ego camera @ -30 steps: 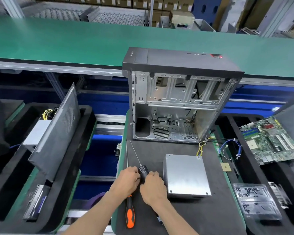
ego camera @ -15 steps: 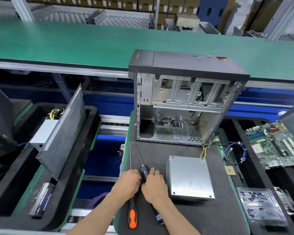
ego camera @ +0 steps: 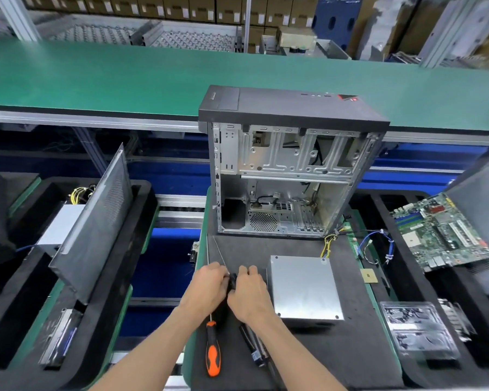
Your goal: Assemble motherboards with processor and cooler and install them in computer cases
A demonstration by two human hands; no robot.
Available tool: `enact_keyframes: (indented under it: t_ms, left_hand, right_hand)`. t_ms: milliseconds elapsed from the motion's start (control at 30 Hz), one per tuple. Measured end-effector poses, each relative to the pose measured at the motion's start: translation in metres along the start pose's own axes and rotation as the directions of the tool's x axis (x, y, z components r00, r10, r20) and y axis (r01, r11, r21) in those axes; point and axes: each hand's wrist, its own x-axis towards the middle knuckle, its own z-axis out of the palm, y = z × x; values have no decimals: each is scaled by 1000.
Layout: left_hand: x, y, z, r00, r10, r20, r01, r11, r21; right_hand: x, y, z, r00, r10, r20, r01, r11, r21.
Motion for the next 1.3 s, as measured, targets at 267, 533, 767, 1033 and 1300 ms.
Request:
enact_keyframes:
  t_ms: [267, 533, 767, 1033, 1300]
  left_hand:
    - [29, 55, -5, 996, -18, -85, -3, 973, -233]
    - [63, 121, 16, 996, 73, 58, -57, 969, -242]
    - [88, 139, 34, 963, -153, 222, 203, 953, -223]
    - [79, 131, 44, 905, -313, 287, 420, 767, -486]
    - [80, 142, 50, 910, -317, 266, 412, 752, -514]
  right_hand:
    - [-4, 26, -49, 973, 34, -230, 8, 984, 180]
    - [-13, 112, -87, 916, 250, -315, -172, 952, 254]
    - [15, 175, -104, 838, 541, -70, -387, 680, 622]
    - [50, 195, -94, 871, 396, 290, -416, 283, 864]
    - [36, 193, -94, 876, 429, 220, -302, 132, 944]
